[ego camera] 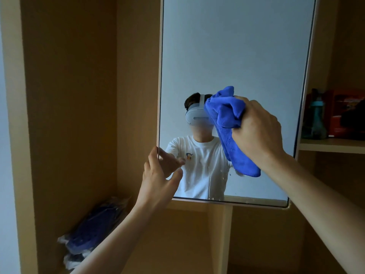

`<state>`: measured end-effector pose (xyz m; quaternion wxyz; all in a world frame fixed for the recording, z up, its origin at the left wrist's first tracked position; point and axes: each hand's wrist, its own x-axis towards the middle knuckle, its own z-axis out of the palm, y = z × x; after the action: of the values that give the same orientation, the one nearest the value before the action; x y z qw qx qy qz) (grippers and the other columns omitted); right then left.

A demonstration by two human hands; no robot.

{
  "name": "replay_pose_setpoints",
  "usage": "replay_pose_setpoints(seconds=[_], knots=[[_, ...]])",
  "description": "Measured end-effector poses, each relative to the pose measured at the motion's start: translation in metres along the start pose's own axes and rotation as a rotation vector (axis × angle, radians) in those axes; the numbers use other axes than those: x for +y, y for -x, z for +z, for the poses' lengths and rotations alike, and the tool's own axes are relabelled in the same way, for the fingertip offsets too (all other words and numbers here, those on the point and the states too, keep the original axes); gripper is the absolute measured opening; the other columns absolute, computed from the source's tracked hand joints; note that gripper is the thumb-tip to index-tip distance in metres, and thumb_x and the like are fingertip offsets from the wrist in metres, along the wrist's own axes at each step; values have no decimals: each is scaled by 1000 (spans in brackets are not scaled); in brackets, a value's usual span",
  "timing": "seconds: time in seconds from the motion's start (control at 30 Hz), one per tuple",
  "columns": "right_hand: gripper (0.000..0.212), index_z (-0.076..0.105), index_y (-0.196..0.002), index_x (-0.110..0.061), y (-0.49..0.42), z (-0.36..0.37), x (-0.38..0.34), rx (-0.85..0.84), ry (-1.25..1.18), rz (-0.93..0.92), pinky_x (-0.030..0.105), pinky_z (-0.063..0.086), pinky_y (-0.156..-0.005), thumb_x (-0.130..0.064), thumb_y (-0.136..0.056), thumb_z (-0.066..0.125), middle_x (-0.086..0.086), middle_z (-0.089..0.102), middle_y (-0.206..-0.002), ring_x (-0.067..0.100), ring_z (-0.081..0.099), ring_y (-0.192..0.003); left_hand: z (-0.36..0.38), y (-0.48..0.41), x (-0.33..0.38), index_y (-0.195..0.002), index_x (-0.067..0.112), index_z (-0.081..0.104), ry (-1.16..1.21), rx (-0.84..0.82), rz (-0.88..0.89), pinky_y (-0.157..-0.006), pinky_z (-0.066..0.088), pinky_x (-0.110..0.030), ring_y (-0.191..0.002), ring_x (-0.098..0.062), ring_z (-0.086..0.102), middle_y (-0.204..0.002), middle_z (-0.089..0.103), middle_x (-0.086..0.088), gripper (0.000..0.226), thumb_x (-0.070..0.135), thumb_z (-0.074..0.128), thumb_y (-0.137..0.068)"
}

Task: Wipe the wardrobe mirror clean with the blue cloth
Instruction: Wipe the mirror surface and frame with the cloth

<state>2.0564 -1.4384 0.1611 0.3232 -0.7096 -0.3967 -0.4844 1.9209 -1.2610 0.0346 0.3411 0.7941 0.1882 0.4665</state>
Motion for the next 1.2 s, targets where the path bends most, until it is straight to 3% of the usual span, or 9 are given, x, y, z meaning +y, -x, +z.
replay_pose_setpoints(seconds=[0.17, 0.23, 0.33, 0.47, 0.53, 0.87, 1.0, 1.07, 1.2], knots=[[29, 56, -113, -25, 2, 3, 1, -10, 21, 31, 34, 39, -58, -14, -86, 51, 1, 53, -84, 28, 53, -69, -8, -5, 9, -138, 28, 30, 68, 48, -34, -74, 47, -23, -103, -7, 58, -134, 51, 3, 55, 36, 62, -94], [28, 56, -113, -24, 3, 3, 0, -10, 27, 40, 35, 40, -58, -14, -87, 51, 1, 55, -85, 29, 54, -69, -10, -2, 10, -134, 30, 31, 73, 47, -11, -76, 50, -25, -100, -2, 59, -131, 52, 5, 51, 35, 62, -94], [27, 55, -115, -25, 4, 1, -6, -42, 41, 53, 38, 48, -60, -19, -89, 51, 1, 57, -88, 29, 56, -72, -12, 2, 10, -136, 28, 31, 65, 36, 13, -89, 53, -38, -111, -12, 59, -129, 52, 6, 54, 33, 63, -94], [23, 54, -112, -24, 5, 0, -12, -63, 61, 60, 40, 51, -61, -21, -89, 50, 1, 56, -86, 29, 58, -71, -12, 2, 8, -127, 37, 29, 95, 20, 33, -78, 47, -22, -97, 23, 53, -113, 50, 21, 51, 33, 66, -92], [22, 54, -109, -22, 6, 1, -16, -66, 67, 67, 39, 50, -59, -21, -88, 48, 1, 56, -85, 28, 57, -70, -12, 2, 5, -127, 39, 27, 104, 8, 34, -75, 45, -17, -92, 30, 50, -112, 49, 22, 53, 32, 66, -93], [30, 53, -118, -17, 13, 27, -68, -118, 108, -9, 38, 48, -63, -19, -87, 52, 4, 58, -100, 32, 61, -85, -14, 2, -8, -126, 49, 24, 148, -53, 44, -81, 38, -10, -108, 30, 46, -119, 62, 25, 59, 21, 64, -92], [33, 51, -120, -10, 18, 46, -96, -119, 119, -69, 35, 33, -60, -12, -87, 54, 9, 57, -106, 34, 61, -87, -14, 1, -11, -130, 52, 21, 155, -45, 50, -76, 37, -1, -113, 26, 44, -113, 52, 45, 64, 22, 64, -91], [32, 50, -119, -8, 21, 53, -106, -119, 116, -79, 33, 29, -60, -9, -87, 53, 10, 57, -104, 34, 61, -83, -15, 1, -11, -136, 52, 22, 153, -58, 59, -78, 37, -4, -115, 22, 43, -112, 48, 50, 67, 23, 63, -92], [32, 50, -121, -12, 20, 54, -109, -155, 57, -116, 34, 38, -61, -10, -88, 52, 7, 57, -104, 34, 60, -84, -16, 2, -13, -153, 36, 21, 170, -91, 55, -87, 41, -17, -120, 4, 50, -128, 54, 15, 77, 19, 63, -91]])
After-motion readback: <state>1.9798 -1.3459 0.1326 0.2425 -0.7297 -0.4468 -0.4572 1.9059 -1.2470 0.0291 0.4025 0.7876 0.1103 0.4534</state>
